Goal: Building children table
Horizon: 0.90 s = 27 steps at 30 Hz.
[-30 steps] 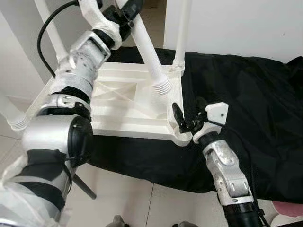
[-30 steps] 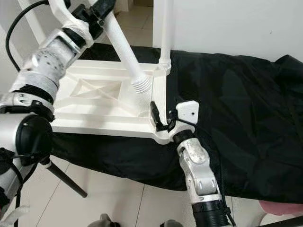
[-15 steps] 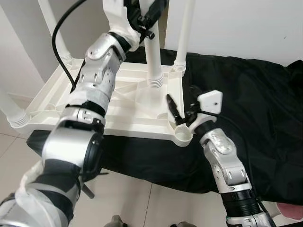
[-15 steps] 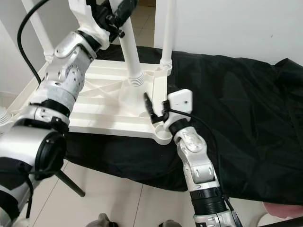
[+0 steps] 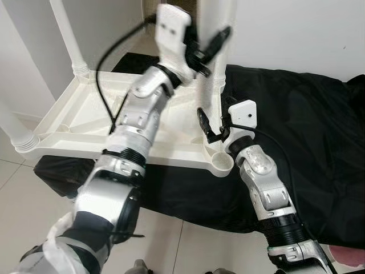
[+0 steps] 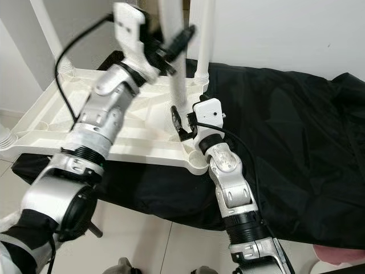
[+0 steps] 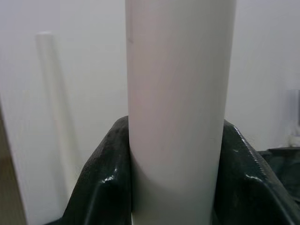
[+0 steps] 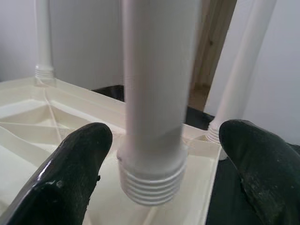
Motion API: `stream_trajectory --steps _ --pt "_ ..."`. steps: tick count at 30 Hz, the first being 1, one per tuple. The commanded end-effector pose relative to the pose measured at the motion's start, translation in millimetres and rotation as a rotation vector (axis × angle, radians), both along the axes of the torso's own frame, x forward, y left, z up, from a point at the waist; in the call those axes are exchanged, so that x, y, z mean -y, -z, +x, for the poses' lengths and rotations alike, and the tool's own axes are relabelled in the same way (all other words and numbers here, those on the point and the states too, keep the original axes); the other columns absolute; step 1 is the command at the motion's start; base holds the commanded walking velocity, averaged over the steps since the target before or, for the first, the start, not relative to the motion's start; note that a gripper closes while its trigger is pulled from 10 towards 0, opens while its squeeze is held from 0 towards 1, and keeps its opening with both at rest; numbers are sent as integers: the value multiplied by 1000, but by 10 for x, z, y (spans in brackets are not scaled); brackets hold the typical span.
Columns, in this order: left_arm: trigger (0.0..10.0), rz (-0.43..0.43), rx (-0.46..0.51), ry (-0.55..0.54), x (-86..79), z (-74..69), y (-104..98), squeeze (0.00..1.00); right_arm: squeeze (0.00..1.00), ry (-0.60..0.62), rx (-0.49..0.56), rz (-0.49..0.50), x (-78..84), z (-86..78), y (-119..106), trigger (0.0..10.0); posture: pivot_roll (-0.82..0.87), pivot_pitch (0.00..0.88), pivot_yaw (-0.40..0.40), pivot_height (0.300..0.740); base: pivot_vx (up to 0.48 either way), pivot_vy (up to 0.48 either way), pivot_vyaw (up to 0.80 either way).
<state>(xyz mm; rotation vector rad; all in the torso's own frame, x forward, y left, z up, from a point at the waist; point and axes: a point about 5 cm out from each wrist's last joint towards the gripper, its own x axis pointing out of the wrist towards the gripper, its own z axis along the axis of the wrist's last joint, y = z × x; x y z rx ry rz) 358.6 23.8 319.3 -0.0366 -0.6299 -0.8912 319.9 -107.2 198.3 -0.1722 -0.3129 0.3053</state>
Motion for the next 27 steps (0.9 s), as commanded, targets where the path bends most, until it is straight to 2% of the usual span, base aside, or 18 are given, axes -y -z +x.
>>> stream_trajectory --steps 1,6,13,24,25,26,27 --pt "10000 -63 -11 -118 0 1 -20 0 0 12 13 -18 -8 28 -17 10000 -73 0 3 740 0 0 0" --pt "10000 -50 -6 -73 122 -74 -12 0 0 30 30 -56 -73 103 -34 10000 -69 0 11 740 0 0 0" --pt "10000 -47 3 -49 201 -125 -29 0 0 79 63 -62 -93 205 -113 10000 -69 0 20 740 0 0 0" --pt "10000 -47 -1 -36 239 -155 -32 0 0 129 58 -46 -56 264 -114 10000 -68 0 28 740 0 0 0" --pt "10000 -46 -2 -36 241 -157 -30 0 0 132 60 -46 -53 269 -112 9137 -68 0 28 740 0 0 0" --pt "10000 -46 -2 -36 241 -157 -30 0 0 132 60 -46 -53 269 -112 9137 -68 0 28 740 0 0 0" --pt "10000 -46 -3 -35 242 -158 -30 0 0 132 63 -46 -52 270 -112 3569 -68 0 29 740 0 0 0"
